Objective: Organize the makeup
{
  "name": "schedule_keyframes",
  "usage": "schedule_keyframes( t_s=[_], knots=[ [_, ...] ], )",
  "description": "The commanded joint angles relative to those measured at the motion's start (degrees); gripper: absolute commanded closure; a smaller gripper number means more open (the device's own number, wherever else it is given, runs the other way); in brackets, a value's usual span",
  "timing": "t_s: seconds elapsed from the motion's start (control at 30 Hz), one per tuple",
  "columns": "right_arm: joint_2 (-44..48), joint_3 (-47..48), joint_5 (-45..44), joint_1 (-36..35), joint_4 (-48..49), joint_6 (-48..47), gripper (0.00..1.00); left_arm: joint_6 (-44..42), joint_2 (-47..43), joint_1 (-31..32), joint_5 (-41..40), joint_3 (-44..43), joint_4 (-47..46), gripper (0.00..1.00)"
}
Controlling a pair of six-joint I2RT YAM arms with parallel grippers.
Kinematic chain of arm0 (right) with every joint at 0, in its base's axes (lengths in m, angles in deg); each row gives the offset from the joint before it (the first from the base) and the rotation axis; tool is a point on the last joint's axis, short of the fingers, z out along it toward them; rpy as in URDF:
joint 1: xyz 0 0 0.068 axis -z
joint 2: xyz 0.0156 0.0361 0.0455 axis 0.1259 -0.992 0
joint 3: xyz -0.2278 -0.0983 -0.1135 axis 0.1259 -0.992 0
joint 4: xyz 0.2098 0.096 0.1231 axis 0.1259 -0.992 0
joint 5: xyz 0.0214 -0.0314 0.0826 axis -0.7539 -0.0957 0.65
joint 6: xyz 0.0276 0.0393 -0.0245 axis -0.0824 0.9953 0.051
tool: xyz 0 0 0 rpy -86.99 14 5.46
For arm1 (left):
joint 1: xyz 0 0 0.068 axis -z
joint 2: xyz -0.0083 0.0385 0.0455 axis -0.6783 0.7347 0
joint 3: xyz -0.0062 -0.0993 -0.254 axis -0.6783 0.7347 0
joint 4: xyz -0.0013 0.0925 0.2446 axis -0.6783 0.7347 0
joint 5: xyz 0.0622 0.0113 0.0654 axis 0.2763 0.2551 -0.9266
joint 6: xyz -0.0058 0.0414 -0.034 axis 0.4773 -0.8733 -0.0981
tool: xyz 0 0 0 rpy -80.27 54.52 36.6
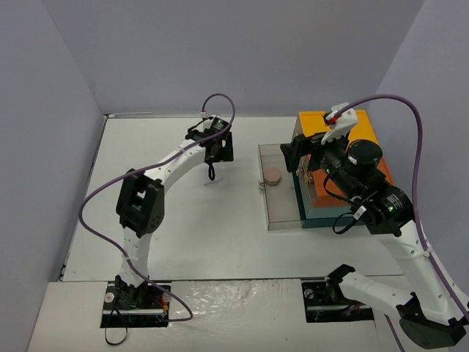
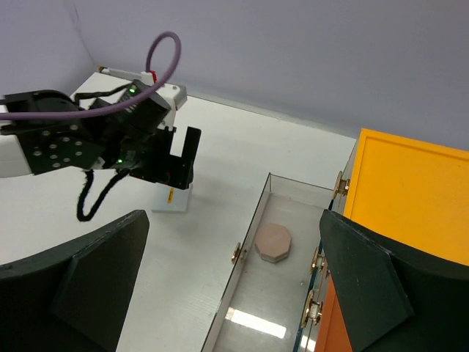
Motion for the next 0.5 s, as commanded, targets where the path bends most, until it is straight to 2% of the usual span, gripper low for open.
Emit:
schedule_keyframes(
  t_s=[0.0, 0.23, 0.47],
  knots=[
    [-0.18, -1.17, 0.71, 0.3, 4.76, -0.43, 0.0, 5.66, 5.27, -2.22, 0.43, -5.73, 6.11, 0.03],
    [0.2, -3.25, 1.64, 0.3, 5.3, -0.04, 0.0, 9.04, 12.03, -4.34, 2.76, -11.58, 9.31, 0.03],
    [0.93, -4.23, 1.56, 0.3, 5.57, -0.34, 0.0, 10.8, 14.1, -4.36, 4.16, -10.43, 10.48, 0.03]
  ],
)
